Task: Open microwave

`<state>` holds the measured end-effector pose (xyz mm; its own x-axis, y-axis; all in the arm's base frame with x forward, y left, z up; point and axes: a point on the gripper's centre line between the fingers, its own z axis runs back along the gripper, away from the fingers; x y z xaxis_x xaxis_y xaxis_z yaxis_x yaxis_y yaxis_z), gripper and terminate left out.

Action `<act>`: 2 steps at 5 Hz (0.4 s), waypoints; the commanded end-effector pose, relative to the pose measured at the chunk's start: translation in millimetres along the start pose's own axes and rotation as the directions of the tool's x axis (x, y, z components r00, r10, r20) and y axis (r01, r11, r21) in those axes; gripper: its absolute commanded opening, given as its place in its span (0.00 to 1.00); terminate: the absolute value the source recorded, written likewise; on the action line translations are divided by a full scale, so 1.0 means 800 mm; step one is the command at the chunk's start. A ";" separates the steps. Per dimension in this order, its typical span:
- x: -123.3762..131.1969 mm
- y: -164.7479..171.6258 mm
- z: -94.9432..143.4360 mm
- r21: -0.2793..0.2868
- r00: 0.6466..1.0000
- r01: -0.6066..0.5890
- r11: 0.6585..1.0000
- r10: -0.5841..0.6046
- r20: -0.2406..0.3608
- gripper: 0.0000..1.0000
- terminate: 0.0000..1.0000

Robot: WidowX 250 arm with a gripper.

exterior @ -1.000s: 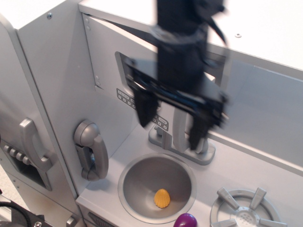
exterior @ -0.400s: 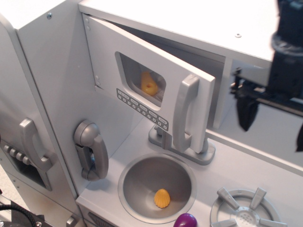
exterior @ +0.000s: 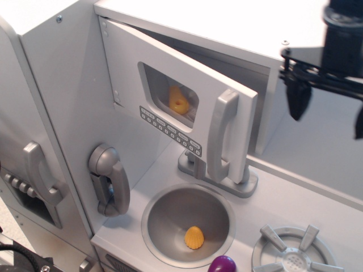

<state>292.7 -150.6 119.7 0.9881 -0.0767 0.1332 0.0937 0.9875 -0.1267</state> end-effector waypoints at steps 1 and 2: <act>0.000 0.050 0.042 0.050 0.999 0.029 0.998 -0.031 0.038 1.00 0.00; -0.015 0.078 0.043 0.063 0.999 0.031 0.998 -0.033 0.038 1.00 0.00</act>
<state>278.9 -82.8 119.2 0.9864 -0.1072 0.1248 0.1146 0.9919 -0.0542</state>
